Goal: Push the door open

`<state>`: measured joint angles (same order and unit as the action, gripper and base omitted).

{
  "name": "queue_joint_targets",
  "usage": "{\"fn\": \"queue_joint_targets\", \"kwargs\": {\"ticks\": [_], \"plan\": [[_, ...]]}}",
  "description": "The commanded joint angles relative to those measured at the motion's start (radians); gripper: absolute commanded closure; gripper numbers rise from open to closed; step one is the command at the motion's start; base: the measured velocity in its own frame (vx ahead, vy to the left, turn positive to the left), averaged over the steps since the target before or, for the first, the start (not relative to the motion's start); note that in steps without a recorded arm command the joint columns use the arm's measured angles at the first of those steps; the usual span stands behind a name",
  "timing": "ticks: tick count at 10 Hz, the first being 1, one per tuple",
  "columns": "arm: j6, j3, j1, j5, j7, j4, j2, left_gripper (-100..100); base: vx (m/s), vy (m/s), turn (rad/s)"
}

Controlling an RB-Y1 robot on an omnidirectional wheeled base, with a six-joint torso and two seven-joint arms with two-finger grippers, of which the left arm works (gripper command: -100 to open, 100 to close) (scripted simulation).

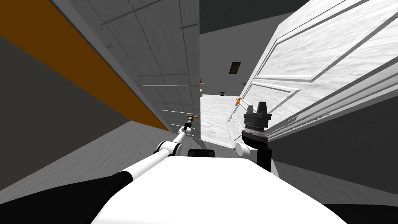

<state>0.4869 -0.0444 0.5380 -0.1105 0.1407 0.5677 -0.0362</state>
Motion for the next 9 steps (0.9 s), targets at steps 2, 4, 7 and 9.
{"fn": "queue_joint_targets", "kwargs": {"ticks": [2, 4, 7, 9], "plan": [[0.016, -0.030, 0.013, 0.013, -0.014, -0.010, -0.027, 100, 0.168, -0.124, 0.047], [0.015, -0.050, 0.010, 0.021, -0.022, -0.009, -0.040, 100, 0.203, -0.121, 0.053], [0.014, -0.066, 0.007, 0.028, -0.029, 0.013, -0.049, 100, 0.157, -0.096, 0.045], [0.014, -0.066, 0.007, 0.028, -0.029, -0.003, -0.049, 100, 0.006, 0.002, -0.017]]}}
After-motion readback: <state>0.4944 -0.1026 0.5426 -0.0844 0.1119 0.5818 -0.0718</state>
